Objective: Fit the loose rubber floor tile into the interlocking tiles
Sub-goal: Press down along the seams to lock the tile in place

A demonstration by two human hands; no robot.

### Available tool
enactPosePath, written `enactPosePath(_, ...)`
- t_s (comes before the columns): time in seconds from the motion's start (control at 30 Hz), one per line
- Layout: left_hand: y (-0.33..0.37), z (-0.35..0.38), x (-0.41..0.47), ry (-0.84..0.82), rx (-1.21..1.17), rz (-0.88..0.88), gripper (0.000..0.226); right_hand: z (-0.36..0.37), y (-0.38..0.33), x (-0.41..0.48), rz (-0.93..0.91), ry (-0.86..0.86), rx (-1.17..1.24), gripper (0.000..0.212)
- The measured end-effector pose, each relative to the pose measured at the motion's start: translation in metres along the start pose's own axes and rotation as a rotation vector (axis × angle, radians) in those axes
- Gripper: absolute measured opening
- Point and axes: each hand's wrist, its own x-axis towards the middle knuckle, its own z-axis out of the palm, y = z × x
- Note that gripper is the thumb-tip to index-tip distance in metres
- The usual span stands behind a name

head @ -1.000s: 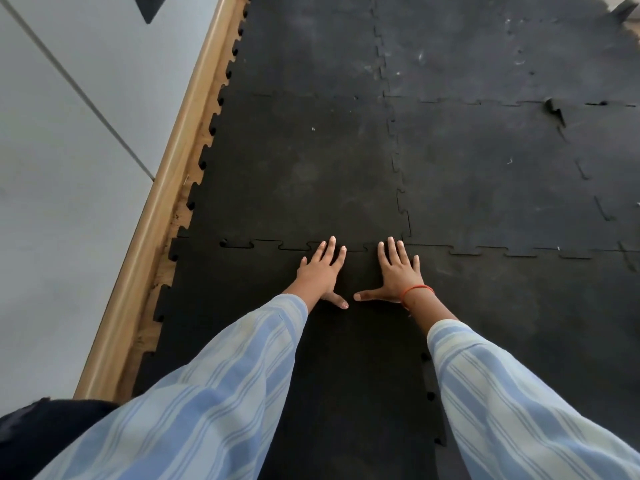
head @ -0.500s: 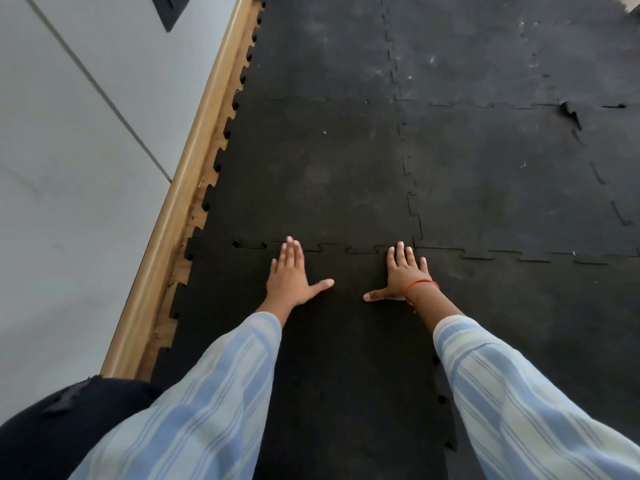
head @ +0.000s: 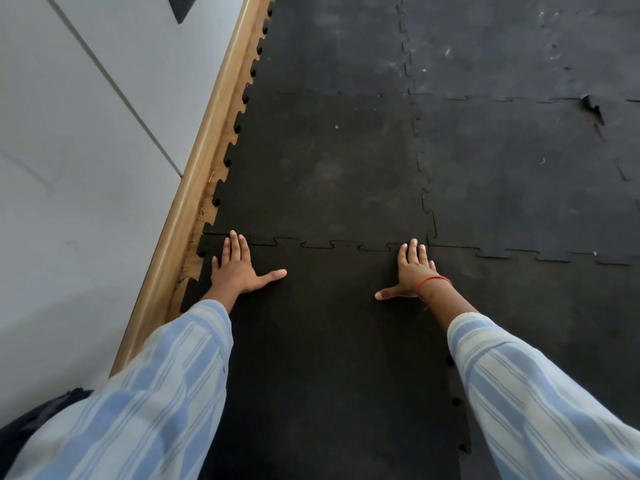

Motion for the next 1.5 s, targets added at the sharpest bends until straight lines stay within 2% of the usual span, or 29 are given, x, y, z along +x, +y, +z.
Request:
enactPosePath(0.17,0.012,0.003,-0.005,-0.007,0.04,0.012,0.128,0.012,0.008,-0.024,0.019,0.102,0.079,0.132)
enactPosePath(0.3,0.059,0.03,-0.023,0.054,0.127,0.242,0.118,0.052,0.002,-0.049,0.201,0.286,0.177,0.132)
enactPosePath(0.43,0.114,0.046,-0.037,0.058,0.197,0.411,0.114,0.058,0.009,-0.044,0.197,0.284,0.221,0.126)
enactPosePath(0.63,0.132,0.044,-0.039,-0.008,0.234,0.404,0.11,0.059,0.017,-0.041,0.153,0.235,0.171,0.118)
enactPosePath(0.73,0.133,0.046,-0.043,0.013,0.246,0.411,0.106,0.059,0.021,-0.049,0.146,0.242,0.188,0.11)
enactPosePath(0.9,0.144,0.078,-0.07,0.068,0.269,0.545,0.098,0.12,0.018,-0.092,0.254,0.486,0.235,0.089)
enactPosePath(0.97,0.15,0.089,-0.078,0.086,0.273,0.571,0.097,0.131,0.018,-0.096,0.278,0.532,0.269,0.087)
enactPosePath(1.3,0.15,0.095,-0.099,0.027,0.335,0.608,0.096,0.129,0.031,-0.097,0.213,0.412,0.27,0.083)
enactPosePath(1.5,0.15,0.115,-0.117,0.056,0.323,0.618,0.091,0.175,0.025,-0.14,0.364,0.544,0.29,0.079)
